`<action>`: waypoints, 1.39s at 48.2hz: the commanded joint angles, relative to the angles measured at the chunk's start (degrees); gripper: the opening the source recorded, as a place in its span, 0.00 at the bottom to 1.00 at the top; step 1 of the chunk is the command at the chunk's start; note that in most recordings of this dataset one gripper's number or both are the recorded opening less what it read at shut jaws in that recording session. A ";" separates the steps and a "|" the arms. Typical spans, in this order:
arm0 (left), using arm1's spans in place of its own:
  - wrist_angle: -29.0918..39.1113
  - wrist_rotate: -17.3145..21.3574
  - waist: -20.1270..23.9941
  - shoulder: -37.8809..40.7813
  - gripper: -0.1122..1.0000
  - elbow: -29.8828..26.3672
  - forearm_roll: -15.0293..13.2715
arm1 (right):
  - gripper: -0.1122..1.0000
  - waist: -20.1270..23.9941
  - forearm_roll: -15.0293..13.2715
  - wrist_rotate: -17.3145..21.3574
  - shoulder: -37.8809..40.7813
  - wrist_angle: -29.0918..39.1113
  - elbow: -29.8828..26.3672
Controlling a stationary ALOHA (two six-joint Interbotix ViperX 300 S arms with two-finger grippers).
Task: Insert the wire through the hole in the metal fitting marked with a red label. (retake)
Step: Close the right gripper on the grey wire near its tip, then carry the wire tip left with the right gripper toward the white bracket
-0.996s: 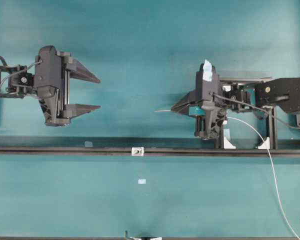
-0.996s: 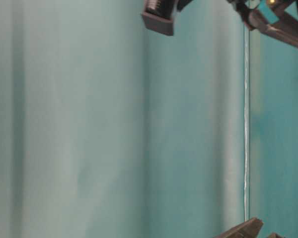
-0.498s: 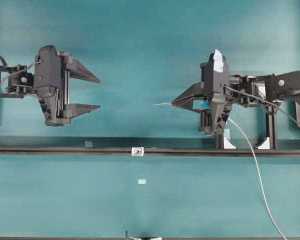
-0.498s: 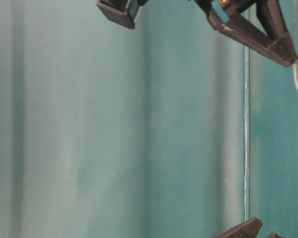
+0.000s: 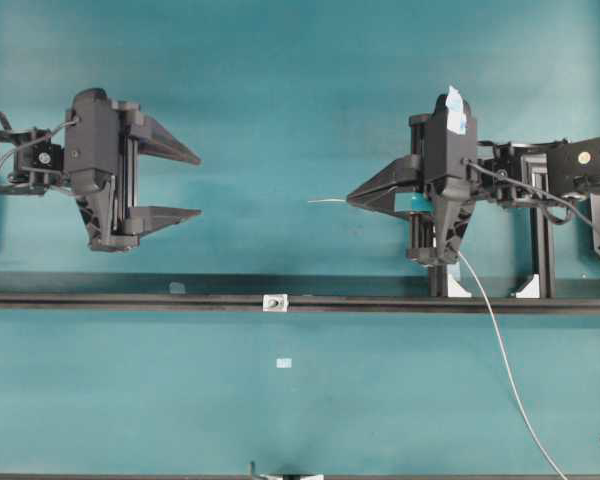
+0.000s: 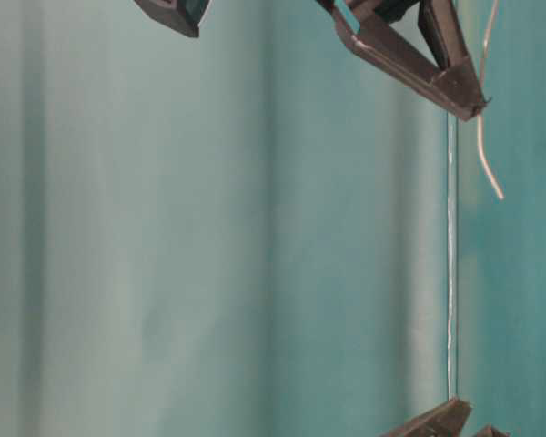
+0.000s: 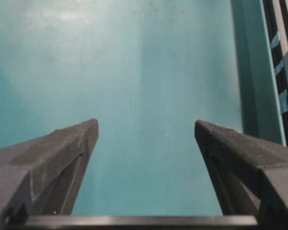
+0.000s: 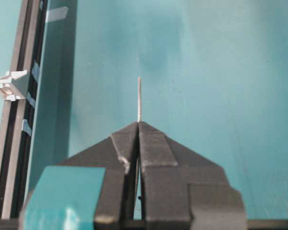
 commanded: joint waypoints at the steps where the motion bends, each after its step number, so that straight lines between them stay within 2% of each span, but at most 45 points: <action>1: -0.62 -0.18 -0.26 -0.79 0.61 -0.97 -0.09 | 0.12 -0.09 -0.18 0.00 -1.23 -0.53 -0.35; 7: -2.11 -0.18 -0.88 -0.44 0.61 -0.53 -0.44 | 0.12 0.18 -0.09 0.00 -1.14 -1.58 0.00; 12: -6.59 -0.26 -2.11 0.70 0.61 0.88 -0.62 | 0.12 0.97 0.09 0.09 -1.14 -4.13 1.14; 24: -21.27 -2.72 -5.27 5.36 0.61 4.48 -1.14 | 0.12 4.13 2.72 0.18 -0.70 -10.90 3.78; 36: -27.60 -4.39 -8.79 11.87 0.61 3.43 -1.14 | 0.12 8.26 5.45 -1.05 3.34 -18.19 4.48; 39: -29.71 -4.39 -9.76 13.10 0.61 3.25 -1.32 | 0.12 9.76 7.82 -2.81 4.83 -20.13 4.39; 44: -33.57 -4.39 -11.07 14.94 0.61 3.25 -1.41 | 0.12 12.39 13.45 -6.94 6.94 -23.12 4.39; 51: -37.71 -4.39 -13.10 18.54 0.61 2.37 -1.58 | 0.12 17.58 23.47 -14.15 9.05 -27.60 4.48; 53: -38.23 -4.39 -13.54 19.51 0.61 1.93 -1.58 | 0.12 19.51 27.07 -16.61 9.67 -29.00 4.31; 58: -39.20 -4.48 -14.68 21.88 0.61 0.79 -1.67 | 0.12 22.94 32.78 -20.48 11.07 -31.82 3.96; 63: -39.99 -4.75 -15.64 24.35 0.61 -0.62 -1.93 | 0.12 25.31 36.12 -22.06 12.57 -33.93 3.52; 67: -40.61 -5.19 -16.17 25.93 0.61 -1.41 -1.93 | 0.12 26.72 36.56 -22.06 14.06 -35.51 3.16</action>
